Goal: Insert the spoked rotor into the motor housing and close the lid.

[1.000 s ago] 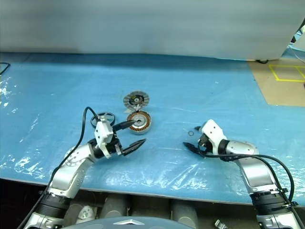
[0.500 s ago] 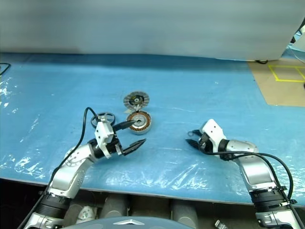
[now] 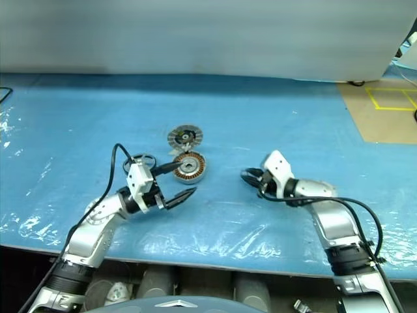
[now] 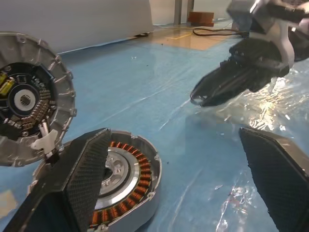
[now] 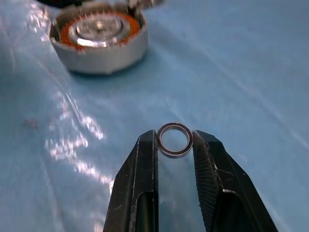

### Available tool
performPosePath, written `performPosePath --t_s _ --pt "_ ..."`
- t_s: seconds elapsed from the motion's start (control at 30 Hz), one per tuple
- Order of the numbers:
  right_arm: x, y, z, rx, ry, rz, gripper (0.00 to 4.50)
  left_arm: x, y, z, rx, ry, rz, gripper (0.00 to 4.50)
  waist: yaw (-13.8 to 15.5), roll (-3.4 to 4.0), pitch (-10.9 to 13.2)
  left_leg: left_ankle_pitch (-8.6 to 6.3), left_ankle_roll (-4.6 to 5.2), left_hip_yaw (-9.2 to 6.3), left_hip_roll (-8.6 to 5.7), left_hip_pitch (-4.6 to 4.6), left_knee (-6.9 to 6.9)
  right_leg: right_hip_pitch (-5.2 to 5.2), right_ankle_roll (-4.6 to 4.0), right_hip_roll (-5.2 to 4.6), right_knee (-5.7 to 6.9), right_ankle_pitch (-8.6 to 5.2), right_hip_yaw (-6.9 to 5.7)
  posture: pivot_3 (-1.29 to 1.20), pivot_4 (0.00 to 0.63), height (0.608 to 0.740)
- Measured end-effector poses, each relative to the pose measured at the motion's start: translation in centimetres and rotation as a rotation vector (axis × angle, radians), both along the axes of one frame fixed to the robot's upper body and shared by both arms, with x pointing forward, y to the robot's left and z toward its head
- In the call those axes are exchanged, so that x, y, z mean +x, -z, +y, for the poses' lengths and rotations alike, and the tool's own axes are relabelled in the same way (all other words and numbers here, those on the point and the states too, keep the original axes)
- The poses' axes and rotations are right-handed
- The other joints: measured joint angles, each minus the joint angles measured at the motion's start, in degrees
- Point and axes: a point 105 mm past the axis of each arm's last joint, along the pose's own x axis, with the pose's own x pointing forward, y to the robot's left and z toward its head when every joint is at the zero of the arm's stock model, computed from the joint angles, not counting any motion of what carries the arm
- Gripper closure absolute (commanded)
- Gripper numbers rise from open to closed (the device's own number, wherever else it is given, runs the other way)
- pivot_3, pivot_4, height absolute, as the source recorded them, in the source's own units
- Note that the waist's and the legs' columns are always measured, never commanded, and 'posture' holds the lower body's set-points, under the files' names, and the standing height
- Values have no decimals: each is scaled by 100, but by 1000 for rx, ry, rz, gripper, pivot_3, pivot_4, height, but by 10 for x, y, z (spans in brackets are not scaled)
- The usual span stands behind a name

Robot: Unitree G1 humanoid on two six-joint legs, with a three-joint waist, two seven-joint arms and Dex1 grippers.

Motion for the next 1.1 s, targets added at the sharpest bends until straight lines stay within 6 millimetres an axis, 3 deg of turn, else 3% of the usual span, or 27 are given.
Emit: performPosePath --t_s 0.2,0.4,0.63,1.1 --pt "-1 -26 62 54 -221 -53 3868 -3 8 26 51 -70 26 0 -23 1 0 10 -17 -1 0 -7 -6 -5 0 0 -2 0 -4 0 150 740" --pt "11 -26 101 40 -307 -36 3868 -6 7 35 54 -117 19 0 -13 1 0 10 -20 -1 1 -7 -3 -6 0 0 1 0 -4 0 150 740" --pt "28 -6 114 -31 -281 -4 3868 -9 4 40 56 -156 7 0 -38 0 0 11 -21 -1 0 -14 -4 -10 0 -1 -2 0 -6 0 150 740" --pt "32 8 125 -68 -281 -20 3868 -16 5 41 64 -175 15 0 -103 0 0 11 -21 -1 1 -14 -3 -13 0 0 4 0 -5 0 150 740"
